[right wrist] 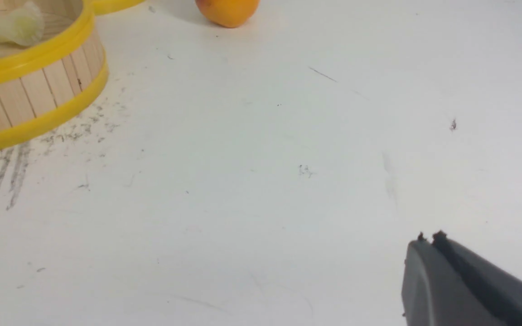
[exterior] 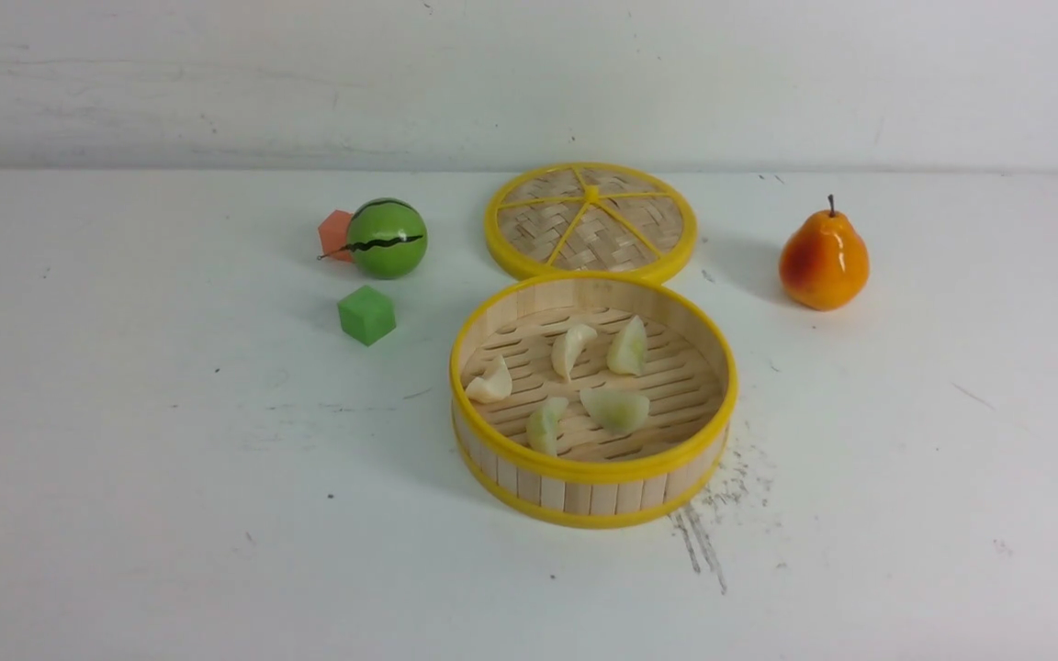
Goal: Put the dumplings into the steamer on the white table.
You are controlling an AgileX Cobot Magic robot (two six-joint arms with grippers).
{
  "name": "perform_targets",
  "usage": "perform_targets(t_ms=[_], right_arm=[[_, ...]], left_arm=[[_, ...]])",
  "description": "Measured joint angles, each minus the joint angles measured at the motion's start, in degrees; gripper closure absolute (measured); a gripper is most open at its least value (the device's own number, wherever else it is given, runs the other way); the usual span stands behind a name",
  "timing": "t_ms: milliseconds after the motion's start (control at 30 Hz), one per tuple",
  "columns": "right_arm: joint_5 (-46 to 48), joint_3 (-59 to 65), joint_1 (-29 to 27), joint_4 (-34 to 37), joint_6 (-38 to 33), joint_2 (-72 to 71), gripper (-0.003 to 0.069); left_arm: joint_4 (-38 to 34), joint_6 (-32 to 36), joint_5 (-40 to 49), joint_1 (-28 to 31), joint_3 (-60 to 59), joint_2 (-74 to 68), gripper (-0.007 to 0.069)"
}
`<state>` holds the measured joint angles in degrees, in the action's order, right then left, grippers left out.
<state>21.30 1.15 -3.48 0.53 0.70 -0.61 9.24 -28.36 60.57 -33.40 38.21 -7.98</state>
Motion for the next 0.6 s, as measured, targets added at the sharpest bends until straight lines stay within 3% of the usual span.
perform_targets(t_ms=[600], right_arm=[[0.2, -0.1, 0.1, 0.1, 0.0, 0.0, 0.0656]], left_arm=[[0.1, 0.0, 0.0, 0.0, 0.0, 0.0, 0.0561]])
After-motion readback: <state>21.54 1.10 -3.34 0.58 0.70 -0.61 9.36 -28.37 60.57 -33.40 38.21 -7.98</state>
